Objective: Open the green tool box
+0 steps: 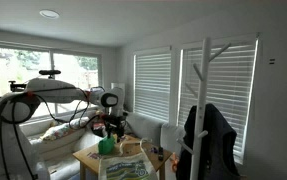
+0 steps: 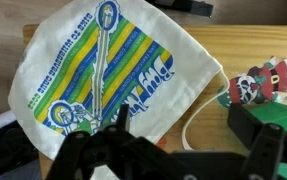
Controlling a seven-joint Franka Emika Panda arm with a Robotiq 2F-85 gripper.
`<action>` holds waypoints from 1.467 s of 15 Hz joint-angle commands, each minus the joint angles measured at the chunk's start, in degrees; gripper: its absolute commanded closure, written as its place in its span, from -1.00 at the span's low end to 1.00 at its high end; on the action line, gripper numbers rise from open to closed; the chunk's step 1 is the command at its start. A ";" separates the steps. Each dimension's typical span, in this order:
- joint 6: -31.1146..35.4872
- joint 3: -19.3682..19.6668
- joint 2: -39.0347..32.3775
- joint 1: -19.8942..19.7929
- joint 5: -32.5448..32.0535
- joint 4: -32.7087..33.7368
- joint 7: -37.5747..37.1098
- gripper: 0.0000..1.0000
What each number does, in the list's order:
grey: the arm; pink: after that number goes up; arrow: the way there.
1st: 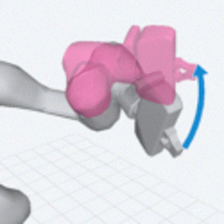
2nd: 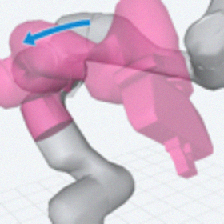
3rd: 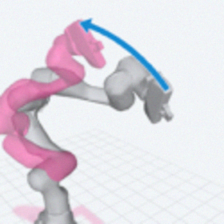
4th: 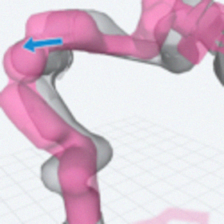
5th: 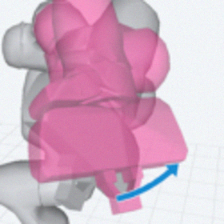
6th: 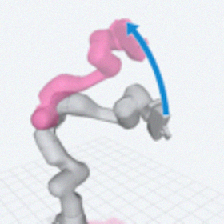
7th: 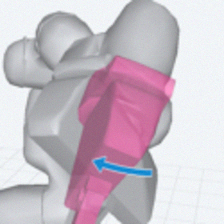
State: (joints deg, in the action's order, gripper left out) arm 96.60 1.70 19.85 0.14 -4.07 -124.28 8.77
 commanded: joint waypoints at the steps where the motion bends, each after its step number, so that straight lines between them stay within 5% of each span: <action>1: -0.14 0.02 -0.04 0.05 0.00 0.15 -0.02 -1.00; 10: -0.14 0.02 -0.04 0.05 0.00 0.15 -0.02 -1.00; 12: 3.98 -0.62 -1.86 1.17 0.42 0.61 1.32 -1.00; 22: 11.13 -10.76 -17.14 9.69 -3.29 9.33 7.88 -1.00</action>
State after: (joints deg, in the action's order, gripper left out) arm 108.79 -7.57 5.32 8.32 -6.46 -118.59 12.51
